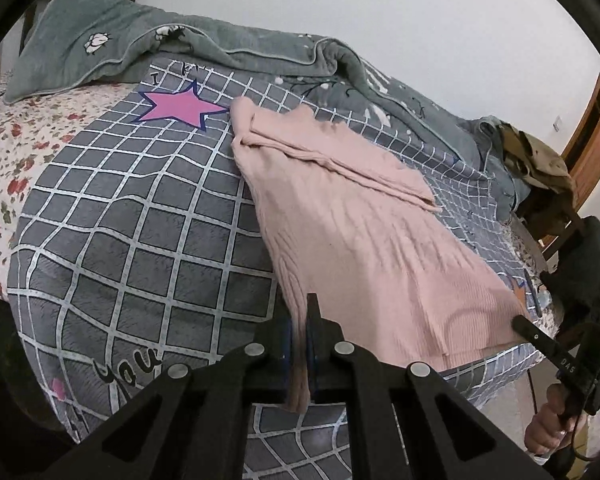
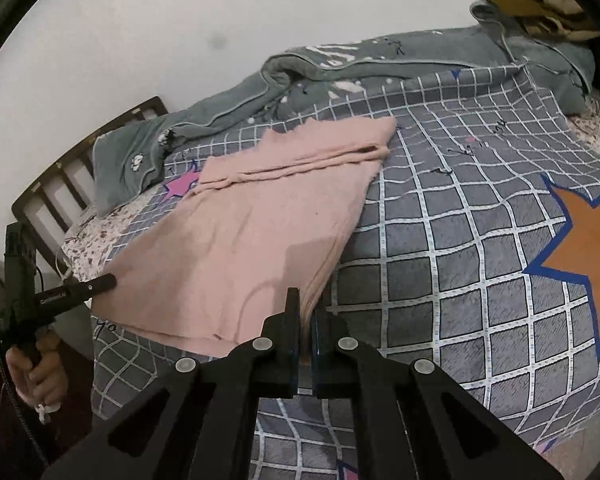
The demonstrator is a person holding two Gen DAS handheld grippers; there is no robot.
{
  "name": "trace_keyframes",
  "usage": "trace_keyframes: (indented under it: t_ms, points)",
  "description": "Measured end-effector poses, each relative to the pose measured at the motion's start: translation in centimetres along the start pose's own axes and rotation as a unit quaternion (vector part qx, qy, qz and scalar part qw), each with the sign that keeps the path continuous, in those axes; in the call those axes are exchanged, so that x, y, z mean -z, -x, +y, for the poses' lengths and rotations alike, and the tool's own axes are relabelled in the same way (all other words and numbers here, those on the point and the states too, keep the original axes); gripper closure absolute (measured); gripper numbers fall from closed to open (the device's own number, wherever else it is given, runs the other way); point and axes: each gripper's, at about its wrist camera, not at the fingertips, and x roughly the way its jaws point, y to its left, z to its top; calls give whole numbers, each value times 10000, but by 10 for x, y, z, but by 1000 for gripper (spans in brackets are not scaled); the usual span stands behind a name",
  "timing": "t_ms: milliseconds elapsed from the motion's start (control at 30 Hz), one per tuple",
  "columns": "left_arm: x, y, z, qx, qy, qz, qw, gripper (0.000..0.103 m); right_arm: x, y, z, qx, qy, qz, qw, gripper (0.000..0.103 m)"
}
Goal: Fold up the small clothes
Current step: 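Lift the held hem with both grippers and fold it toward the collar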
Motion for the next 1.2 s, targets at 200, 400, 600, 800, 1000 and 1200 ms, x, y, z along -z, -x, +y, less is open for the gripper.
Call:
trace_keyframes:
  t_ms: [200,400,600,800,1000,1200]
  points:
    - [7,17,-2,40,-26,-118,9999,97,0,20,-8,-131,-84,-100,9998,99]
    - [6,31,-8,71,-28,-172,9998,97,-1,37,-12,-372,-242,-206,9988,99]
    - [-11,29,-9,74,122,-232,9996,96,-18,38,-12,-497,-211,-294,9981,99]
    - [-42,23,-10,-8,281,-330,9991,96,-53,32,-18,-701,-324,-502,9958,99]
    - [-90,5,-8,-89,518,-468,9975,96,-104,9,-24,-1121,-599,-630,9899,99]
    - [-135,-30,-9,-476,439,-601,9961,96,-153,-29,-24,-1141,-662,-797,9880,98]
